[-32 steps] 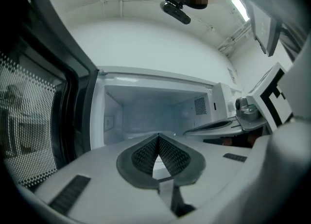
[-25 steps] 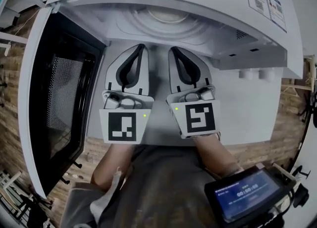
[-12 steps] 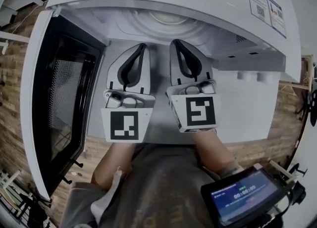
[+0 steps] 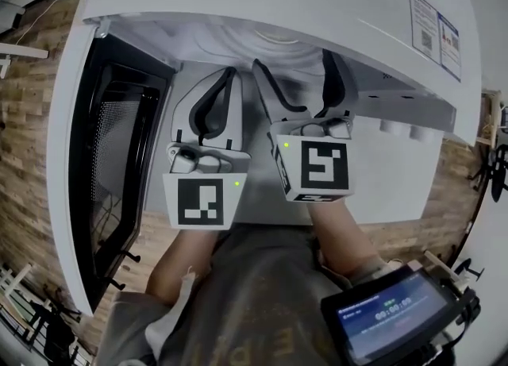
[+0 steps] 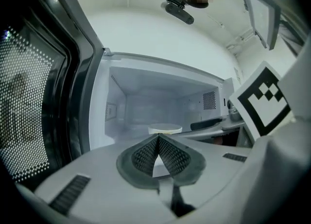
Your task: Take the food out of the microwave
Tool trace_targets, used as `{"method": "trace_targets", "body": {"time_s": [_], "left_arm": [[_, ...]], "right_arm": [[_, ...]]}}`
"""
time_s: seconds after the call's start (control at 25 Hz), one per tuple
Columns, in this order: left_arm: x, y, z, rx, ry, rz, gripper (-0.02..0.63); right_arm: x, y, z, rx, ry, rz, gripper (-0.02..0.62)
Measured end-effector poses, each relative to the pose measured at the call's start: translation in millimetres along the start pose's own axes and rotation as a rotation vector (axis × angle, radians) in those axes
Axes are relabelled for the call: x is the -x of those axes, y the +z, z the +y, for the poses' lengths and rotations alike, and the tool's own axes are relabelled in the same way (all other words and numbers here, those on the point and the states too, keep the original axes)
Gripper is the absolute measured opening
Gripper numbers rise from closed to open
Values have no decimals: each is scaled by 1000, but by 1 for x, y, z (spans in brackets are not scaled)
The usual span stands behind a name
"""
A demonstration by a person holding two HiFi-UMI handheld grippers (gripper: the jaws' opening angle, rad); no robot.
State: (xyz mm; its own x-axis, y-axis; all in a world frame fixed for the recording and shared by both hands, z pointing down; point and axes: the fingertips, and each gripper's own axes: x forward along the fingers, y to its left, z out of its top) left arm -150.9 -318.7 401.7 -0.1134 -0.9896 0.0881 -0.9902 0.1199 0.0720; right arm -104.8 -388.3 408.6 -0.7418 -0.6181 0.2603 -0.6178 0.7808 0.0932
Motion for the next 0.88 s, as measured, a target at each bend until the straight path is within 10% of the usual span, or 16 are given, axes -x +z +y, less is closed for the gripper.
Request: {"method": "trace_targets", "body": {"time_s": [0.88], "left_arm": [[6, -4, 14, -2, 42, 37, 8]], "right_arm": [[-43, 7, -7, 59, -31, 26, 426]]}}
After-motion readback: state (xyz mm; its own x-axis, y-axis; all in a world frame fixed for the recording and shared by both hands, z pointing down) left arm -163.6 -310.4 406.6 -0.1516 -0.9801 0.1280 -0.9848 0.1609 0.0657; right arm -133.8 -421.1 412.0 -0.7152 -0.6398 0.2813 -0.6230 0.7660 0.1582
